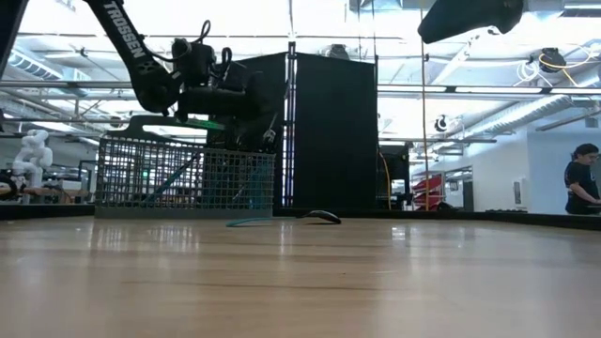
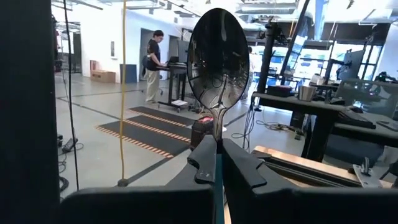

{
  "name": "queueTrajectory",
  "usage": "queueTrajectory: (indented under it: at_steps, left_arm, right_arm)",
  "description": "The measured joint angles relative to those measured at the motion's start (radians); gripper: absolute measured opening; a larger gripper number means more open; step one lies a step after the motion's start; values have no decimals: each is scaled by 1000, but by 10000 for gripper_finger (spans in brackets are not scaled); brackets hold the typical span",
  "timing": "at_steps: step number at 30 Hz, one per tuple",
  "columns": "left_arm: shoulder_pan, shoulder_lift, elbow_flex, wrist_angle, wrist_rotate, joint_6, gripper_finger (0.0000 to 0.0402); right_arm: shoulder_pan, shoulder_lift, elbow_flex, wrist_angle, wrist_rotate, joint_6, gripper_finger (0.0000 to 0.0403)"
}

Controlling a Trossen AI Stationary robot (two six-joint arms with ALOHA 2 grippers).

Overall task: Sort silverware
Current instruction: Put the blue spoon in the silverware rack

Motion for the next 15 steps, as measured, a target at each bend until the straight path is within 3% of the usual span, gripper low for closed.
queueTrajectory:
  at_steps: [9,15]
  left_arm:
    - [0,-5,0,-9,4,-2,56]
    - [0,-37,-2,-39,4,-14,66]
  right_arm:
    - [0,0,0,1,0,0,98]
    - [0,0,0,1,0,1,98]
